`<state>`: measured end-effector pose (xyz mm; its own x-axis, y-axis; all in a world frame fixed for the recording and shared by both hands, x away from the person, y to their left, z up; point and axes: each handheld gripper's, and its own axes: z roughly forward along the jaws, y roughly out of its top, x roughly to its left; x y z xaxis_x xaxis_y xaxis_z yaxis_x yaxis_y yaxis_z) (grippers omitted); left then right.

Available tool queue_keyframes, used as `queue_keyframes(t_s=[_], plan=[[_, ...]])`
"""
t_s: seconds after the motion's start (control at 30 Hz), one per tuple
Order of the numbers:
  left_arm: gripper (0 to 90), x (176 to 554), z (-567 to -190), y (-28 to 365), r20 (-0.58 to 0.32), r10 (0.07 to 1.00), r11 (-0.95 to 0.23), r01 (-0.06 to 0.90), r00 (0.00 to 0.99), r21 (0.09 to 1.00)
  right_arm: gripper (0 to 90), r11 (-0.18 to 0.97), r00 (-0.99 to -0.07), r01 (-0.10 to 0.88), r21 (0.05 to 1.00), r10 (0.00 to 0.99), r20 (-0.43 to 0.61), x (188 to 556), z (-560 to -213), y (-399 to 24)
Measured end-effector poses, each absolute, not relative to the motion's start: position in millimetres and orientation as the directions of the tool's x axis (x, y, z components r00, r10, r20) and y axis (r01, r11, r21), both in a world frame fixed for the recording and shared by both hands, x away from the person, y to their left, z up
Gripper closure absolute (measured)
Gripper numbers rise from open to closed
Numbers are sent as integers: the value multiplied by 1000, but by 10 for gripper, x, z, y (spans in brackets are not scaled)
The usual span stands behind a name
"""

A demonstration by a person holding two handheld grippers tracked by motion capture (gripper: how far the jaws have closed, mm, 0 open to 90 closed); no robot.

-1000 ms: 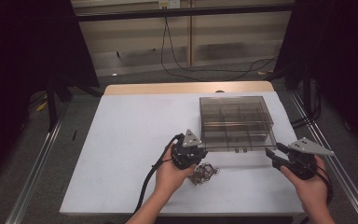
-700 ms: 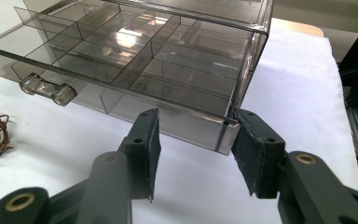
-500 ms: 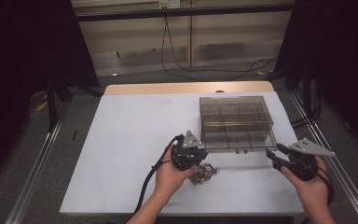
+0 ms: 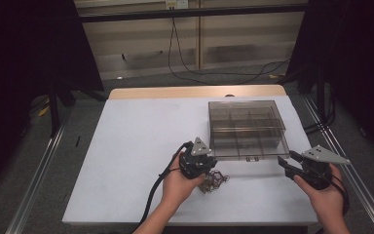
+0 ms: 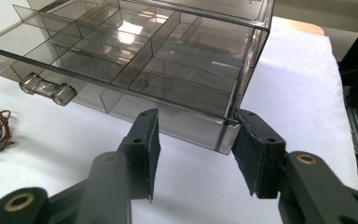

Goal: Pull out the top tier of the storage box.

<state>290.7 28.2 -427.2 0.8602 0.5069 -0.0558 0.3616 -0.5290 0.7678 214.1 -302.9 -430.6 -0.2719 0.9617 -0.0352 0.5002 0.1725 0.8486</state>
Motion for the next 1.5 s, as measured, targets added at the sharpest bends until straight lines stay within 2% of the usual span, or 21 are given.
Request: queue_keyframes(t_s=[0.3, 0.63, 1.07, 1.27, 1.5], plan=[[726, 2916, -4283, 299, -72, 497, -559, 383, 865, 735, 503, 175, -280, 490, 854, 959, -35, 2130, -4307, -3033], [640, 2944, -4304, 342, -105, 502, -565, 417, 859, 712, 415, 168, -283, 506, 846, 959, -21, 2128, -4317, -3034], [482, 3015, -4262, 441, -126, 507, -591, 450, 853, 669, 294, 156, -286, 541, 826, 958, 6, 2145, -4336, -3021], [462, 3046, -4259, 481, -149, 506, -588, 466, 850, 661, 236, 159, -286, 553, 818, 958, 7, 2142, -4346, -3025], [423, 3062, -4283, 469, -160, 497, -615, 476, 853, 629, 226, 160, -291, 561, 812, 957, 13, 2130, -4367, -3048]])
